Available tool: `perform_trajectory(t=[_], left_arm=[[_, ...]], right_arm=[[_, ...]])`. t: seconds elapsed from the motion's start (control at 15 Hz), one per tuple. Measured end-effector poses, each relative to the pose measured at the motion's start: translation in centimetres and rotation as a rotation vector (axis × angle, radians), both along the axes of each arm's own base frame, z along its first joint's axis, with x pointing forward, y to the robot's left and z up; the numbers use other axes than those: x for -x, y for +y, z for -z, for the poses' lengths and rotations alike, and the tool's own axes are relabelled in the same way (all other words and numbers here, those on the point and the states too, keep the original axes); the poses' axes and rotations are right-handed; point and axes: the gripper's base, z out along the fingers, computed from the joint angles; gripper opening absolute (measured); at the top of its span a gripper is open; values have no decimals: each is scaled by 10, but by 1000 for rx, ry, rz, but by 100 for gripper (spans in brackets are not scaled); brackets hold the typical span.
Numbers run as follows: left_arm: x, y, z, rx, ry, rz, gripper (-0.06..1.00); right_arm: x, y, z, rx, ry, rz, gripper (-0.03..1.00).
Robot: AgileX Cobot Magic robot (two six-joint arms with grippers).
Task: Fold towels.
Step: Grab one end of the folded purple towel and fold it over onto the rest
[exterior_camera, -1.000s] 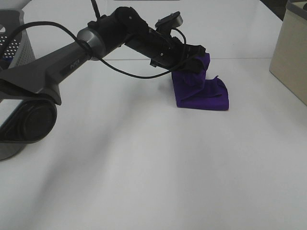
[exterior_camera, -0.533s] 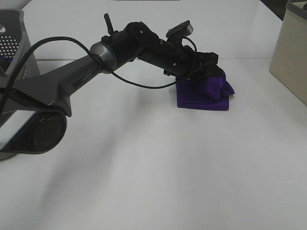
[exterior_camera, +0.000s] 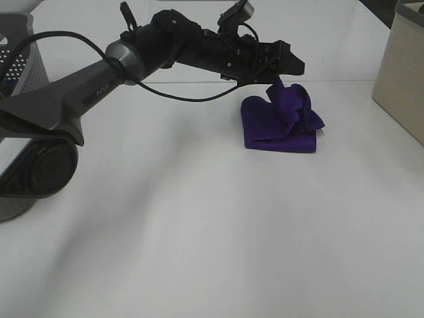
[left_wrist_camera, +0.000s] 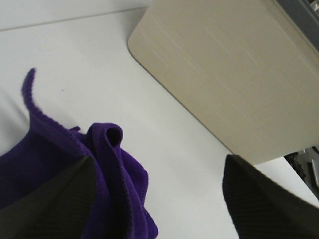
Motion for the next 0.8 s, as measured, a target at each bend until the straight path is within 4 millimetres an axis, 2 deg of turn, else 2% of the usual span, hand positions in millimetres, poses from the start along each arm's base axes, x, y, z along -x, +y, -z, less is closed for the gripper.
perform_trajectory(t=[0.4, 0.53, 0.67, 0.8], left_arm=[[3, -3, 1, -19, -6, 17, 65], [10, -13, 2, -39, -47, 66, 65], [37, -48, 17, -70, -100, 180, 65], [46, -64, 33, -81, -135, 178, 65]], right_arm=[[0, 0, 0, 0, 0, 0, 83], [0, 0, 0, -2, 0, -1, 83], [0, 0, 0, -3, 0, -1, 83], [0, 0, 0, -3, 0, -1, 83]])
